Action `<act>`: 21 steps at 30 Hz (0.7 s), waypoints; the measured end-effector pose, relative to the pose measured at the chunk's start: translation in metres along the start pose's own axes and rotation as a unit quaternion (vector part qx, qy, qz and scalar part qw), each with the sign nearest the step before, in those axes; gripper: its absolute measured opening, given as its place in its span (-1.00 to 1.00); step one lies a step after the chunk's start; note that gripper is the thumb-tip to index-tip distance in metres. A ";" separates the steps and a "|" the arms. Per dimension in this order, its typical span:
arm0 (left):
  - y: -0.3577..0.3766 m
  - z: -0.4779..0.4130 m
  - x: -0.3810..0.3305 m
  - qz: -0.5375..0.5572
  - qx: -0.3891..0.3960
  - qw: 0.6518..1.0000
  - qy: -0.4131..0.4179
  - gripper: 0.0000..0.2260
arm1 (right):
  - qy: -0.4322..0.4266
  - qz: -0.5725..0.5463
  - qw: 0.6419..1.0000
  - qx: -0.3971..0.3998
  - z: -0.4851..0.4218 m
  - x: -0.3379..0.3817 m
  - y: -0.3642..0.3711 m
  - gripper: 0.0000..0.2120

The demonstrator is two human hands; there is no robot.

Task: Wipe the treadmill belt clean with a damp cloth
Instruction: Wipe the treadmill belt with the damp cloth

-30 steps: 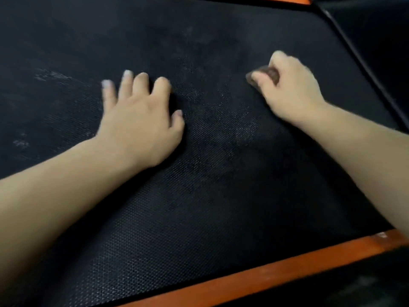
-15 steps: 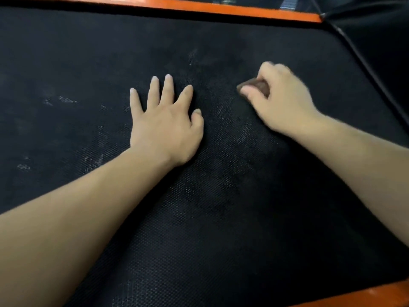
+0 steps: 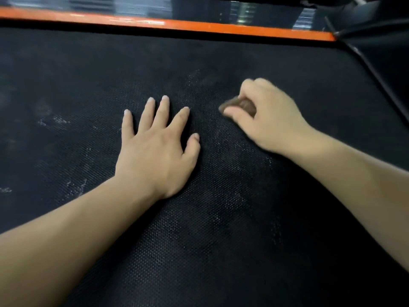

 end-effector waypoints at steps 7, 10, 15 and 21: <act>-0.002 0.001 -0.003 -0.005 -0.004 1.000 -0.002 -0.38 | 0.170 0.028 0.985 -0.019 -0.101 -0.070 -0.027 -0.67; -0.003 0.001 -0.003 -0.008 -0.006 1.000 -0.004 -0.38 | 0.134 0.039 0.990 -0.028 -0.103 -0.059 -0.013 -0.68; -0.003 0.001 -0.006 -0.013 -0.004 1.000 -0.005 -0.36 | 0.017 0.003 1.000 0.020 -0.086 -0.053 -0.007 -0.69; -0.003 0.001 -0.005 -0.015 -0.004 1.000 -0.006 -0.36 | 0.224 0.049 0.970 -0.082 -0.134 -0.088 -0.016 -0.66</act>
Point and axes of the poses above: each hand's wrist, its own z-axis away from the middle knuckle, its own y-axis out of the palm, x = y × z, the point moved 1 cm from there along -z, towards the middle knuckle, and after that the axes turned 5 degrees about x, right-handed, at the moved point
